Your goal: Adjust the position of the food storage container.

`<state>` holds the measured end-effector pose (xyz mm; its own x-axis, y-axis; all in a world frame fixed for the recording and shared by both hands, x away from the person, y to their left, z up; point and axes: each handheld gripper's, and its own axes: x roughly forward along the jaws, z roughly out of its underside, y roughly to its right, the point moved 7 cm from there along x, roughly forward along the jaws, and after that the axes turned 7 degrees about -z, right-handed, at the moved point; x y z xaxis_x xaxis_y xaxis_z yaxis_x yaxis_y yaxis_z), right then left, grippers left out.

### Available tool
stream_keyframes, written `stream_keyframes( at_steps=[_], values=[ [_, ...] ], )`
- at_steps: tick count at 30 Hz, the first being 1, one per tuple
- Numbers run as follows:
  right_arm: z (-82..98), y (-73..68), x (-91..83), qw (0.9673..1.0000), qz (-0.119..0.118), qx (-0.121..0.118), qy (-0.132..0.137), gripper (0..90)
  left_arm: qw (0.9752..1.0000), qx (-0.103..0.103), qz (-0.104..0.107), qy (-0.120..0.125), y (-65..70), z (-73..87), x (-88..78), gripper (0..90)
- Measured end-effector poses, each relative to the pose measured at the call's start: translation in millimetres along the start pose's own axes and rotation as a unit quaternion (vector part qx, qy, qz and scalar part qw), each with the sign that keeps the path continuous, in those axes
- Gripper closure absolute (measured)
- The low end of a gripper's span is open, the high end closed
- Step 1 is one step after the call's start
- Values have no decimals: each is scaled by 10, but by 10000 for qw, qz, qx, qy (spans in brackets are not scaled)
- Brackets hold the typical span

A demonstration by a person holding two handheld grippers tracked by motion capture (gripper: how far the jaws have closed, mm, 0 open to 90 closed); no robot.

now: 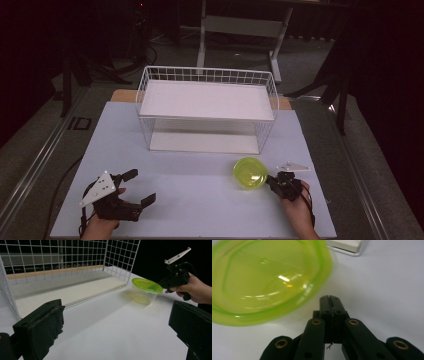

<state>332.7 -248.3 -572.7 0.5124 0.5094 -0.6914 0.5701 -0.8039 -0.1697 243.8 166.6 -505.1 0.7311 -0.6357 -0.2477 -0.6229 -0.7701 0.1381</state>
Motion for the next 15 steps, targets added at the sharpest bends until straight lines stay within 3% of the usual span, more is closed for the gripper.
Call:
stream_keyframes(
  at_steps=[15],
  values=[
    [-100, -281, 106, 9994, -335, -50, -33, 900, 10000, 24, 16, -12, 19, 1, 6, 5]
  ],
)
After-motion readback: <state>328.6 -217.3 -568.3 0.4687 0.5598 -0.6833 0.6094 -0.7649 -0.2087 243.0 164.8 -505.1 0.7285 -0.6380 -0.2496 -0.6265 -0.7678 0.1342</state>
